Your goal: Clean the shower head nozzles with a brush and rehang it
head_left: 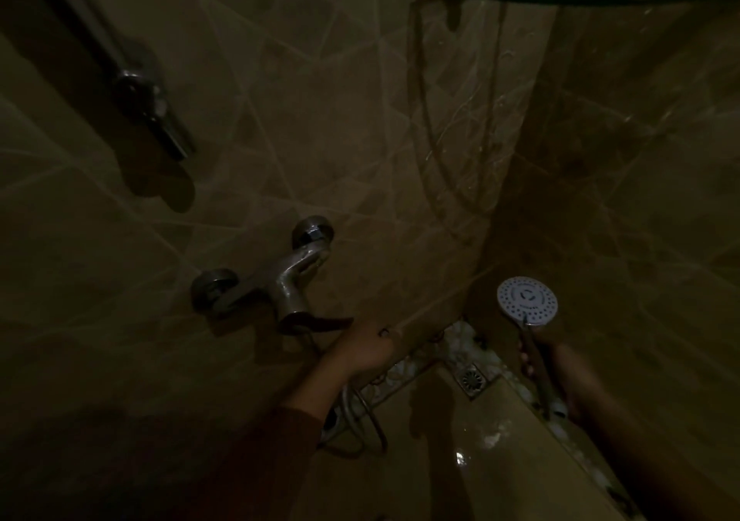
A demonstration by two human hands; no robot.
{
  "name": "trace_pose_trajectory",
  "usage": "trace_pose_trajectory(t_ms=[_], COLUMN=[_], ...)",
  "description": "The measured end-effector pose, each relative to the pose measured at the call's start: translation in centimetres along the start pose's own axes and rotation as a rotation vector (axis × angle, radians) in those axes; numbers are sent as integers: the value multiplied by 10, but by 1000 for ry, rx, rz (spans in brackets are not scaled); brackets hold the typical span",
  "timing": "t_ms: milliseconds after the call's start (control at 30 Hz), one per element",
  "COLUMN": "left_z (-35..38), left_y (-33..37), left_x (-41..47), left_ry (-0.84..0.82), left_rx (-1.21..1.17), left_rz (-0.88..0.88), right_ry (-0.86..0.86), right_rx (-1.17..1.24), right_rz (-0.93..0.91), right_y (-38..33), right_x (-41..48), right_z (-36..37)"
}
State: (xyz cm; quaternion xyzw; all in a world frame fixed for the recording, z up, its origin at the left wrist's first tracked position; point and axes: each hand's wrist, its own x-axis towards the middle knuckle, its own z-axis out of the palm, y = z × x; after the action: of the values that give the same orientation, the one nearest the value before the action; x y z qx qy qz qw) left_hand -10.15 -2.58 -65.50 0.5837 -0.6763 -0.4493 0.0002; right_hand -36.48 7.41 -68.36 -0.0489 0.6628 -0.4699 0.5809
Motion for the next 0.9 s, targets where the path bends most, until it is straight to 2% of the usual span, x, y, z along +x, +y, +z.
trace_pose_trajectory(t_ms=[167,300,467,567,700,900], left_z=[-7,-4,0,16,41,76], left_y=[4,8,33,45,71,127], left_x=[12,18,6,2,-14,-52], left_ry=[-15,50,52,59,40,-15], left_rx=[-62,-79,-56,-84,-119,-124], left_rz=[-19,-18,118,203,309,432], right_ry=[-47,-112,-202,-131,-47,40], right_rx=[44,64,71,-20,-6,-35], right_rz=[12,-36,-111,-242,-411,-568], right_y=[-3,-8,-26,-42,-74,-115], right_x=[-2,-7,-23,-35,-68,-114], right_z=[-1,-5,-25,-44,-70,-123])
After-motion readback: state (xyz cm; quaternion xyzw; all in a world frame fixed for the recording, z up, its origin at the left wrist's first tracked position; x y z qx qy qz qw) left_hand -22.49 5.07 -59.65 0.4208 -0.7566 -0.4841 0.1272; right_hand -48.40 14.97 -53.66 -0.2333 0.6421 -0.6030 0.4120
